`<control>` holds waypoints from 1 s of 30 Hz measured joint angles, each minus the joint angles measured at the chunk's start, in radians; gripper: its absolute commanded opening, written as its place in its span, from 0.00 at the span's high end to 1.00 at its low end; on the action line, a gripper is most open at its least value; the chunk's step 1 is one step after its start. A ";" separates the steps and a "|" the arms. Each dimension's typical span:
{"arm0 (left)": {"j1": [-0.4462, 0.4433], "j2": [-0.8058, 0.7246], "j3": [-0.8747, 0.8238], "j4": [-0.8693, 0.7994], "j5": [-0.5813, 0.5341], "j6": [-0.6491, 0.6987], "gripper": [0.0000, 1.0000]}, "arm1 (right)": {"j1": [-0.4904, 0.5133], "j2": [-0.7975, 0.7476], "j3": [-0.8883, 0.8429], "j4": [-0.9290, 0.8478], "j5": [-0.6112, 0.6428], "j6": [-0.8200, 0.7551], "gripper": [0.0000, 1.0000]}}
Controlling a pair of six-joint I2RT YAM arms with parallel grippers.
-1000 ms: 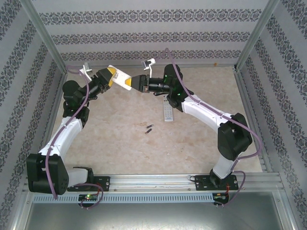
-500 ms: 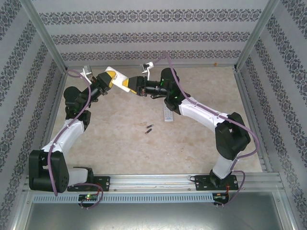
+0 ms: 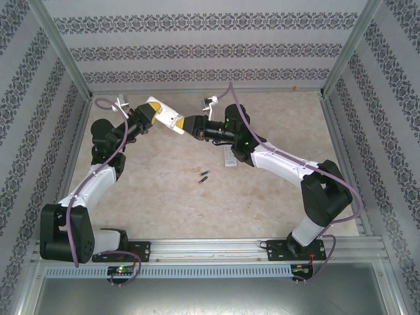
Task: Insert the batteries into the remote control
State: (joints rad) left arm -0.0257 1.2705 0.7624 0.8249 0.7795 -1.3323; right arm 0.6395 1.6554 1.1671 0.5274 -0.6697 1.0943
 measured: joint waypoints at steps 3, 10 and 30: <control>0.001 0.000 0.000 0.000 -0.008 0.001 1.00 | -0.001 0.000 0.000 0.009 -0.009 -0.002 0.86; 0.002 -0.029 0.000 -0.100 -0.070 0.062 1.00 | -0.061 -0.049 -0.111 0.003 -0.026 -0.010 0.86; 0.002 -0.147 -0.054 -0.408 -0.166 0.261 1.00 | -0.088 0.595 0.306 -0.403 0.240 -0.414 0.69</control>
State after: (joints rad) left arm -0.0242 1.1233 0.7086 0.4168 0.6136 -1.0718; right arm 0.5514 2.2509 1.4727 0.1246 -0.4301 0.6807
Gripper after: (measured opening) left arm 0.193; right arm 0.264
